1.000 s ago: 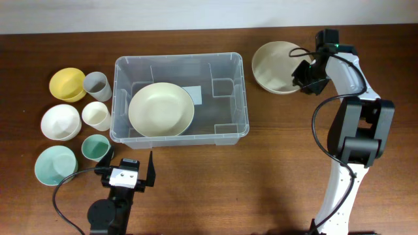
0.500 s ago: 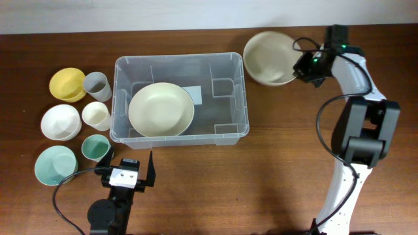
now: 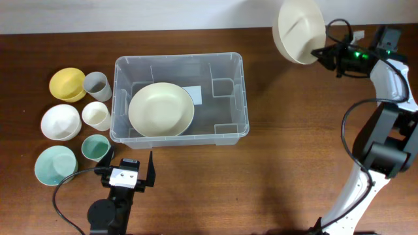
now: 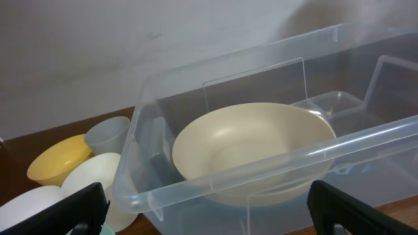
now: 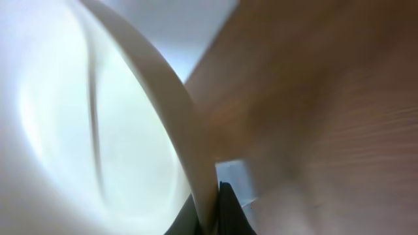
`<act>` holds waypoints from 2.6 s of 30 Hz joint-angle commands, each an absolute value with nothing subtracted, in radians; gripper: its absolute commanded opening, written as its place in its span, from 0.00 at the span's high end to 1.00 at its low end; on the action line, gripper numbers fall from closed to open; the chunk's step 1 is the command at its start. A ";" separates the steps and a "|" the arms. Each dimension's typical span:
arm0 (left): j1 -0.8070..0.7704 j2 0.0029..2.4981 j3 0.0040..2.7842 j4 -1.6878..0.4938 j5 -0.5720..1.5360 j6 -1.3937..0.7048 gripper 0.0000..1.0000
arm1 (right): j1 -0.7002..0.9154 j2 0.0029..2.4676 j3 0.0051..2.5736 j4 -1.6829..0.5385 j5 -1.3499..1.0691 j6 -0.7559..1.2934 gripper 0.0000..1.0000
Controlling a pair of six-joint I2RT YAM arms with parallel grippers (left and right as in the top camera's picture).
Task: Pack container
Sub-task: 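Lift the cream bowl with the right gripper over the container, then lower the cream bowl onto the stacked bowl and open the right gripper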
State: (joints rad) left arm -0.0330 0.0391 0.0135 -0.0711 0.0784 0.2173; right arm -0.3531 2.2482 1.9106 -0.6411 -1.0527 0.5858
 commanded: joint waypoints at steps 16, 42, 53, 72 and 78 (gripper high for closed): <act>-0.028 0.035 0.009 -0.075 0.082 0.222 0.00 | 0.403 1.929 1.918 -0.954 -0.352 0.451 0.96; -0.028 0.035 0.009 -0.075 0.082 0.222 0.00 | 0.512 2.232 1.918 -0.833 -0.383 0.537 0.96; -0.028 0.035 0.009 -0.075 0.082 0.222 0.00 | 0.533 2.251 1.918 -0.830 -0.416 0.537 0.96; -0.028 0.035 0.009 -0.075 0.082 0.222 0.00 | 0.544 2.251 1.918 -0.833 -0.414 0.558 0.52; -0.028 0.035 0.009 -0.075 0.082 0.222 0.00 | 0.543 2.251 1.918 -0.834 -0.406 0.554 0.40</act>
State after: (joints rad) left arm -0.0330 0.0391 0.0135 -0.0711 0.0784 0.2173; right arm 0.5369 2.2513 1.9202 -0.8360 -0.4061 0.5529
